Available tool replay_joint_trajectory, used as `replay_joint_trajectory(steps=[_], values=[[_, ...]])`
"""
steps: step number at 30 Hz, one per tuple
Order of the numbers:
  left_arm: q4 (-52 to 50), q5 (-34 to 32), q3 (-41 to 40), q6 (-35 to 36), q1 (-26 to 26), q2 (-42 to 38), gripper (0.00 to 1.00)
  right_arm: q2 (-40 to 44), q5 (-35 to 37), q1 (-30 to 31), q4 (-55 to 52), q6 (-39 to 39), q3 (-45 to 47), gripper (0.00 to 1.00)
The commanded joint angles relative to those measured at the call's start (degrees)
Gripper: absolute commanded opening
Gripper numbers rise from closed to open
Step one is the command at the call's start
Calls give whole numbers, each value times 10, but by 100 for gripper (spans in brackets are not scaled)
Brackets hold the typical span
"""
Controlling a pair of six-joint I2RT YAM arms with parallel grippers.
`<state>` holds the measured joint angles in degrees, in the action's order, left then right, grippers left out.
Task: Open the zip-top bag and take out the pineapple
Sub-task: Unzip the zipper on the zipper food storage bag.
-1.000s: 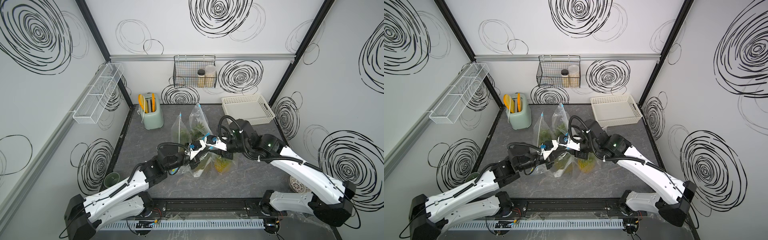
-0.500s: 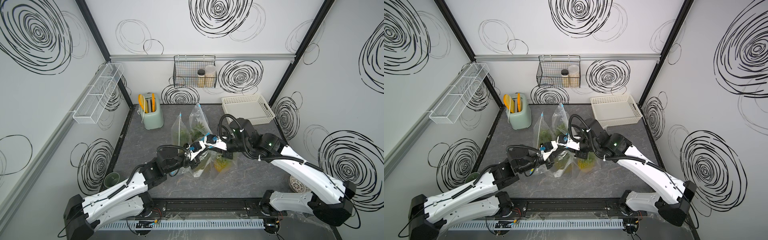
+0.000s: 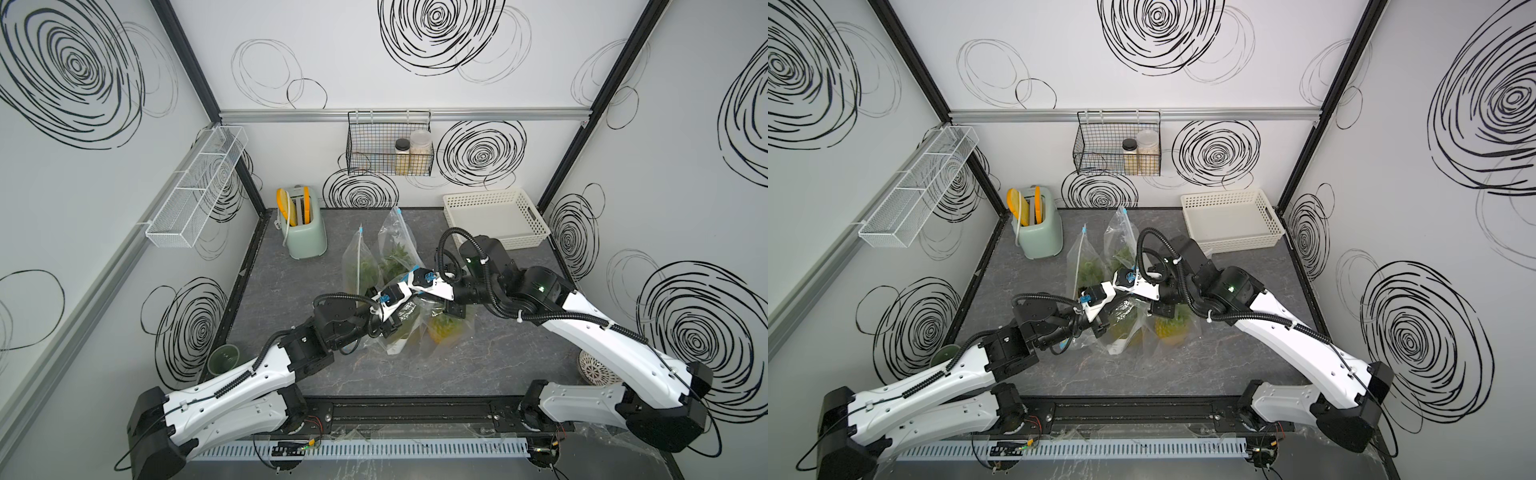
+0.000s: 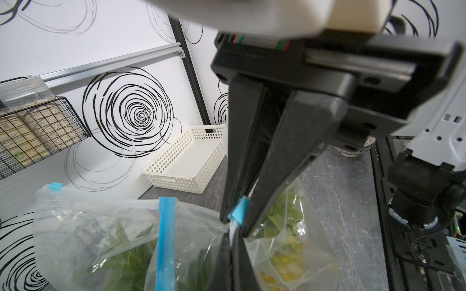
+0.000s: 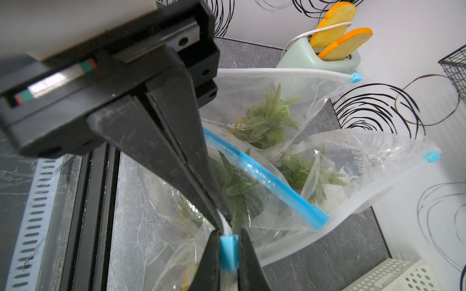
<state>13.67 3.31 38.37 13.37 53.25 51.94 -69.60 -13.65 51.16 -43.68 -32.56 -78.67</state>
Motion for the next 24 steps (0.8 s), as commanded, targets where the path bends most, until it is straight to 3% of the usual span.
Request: replay_joint_trajectory(steps=[1,24], values=[[13,-30,7,16,4,-17,0,16,40,2,-7,-1,-7,6],[-28,-77,23,25,-7,-52,0,76,191,-18,-42,25,24,4]])
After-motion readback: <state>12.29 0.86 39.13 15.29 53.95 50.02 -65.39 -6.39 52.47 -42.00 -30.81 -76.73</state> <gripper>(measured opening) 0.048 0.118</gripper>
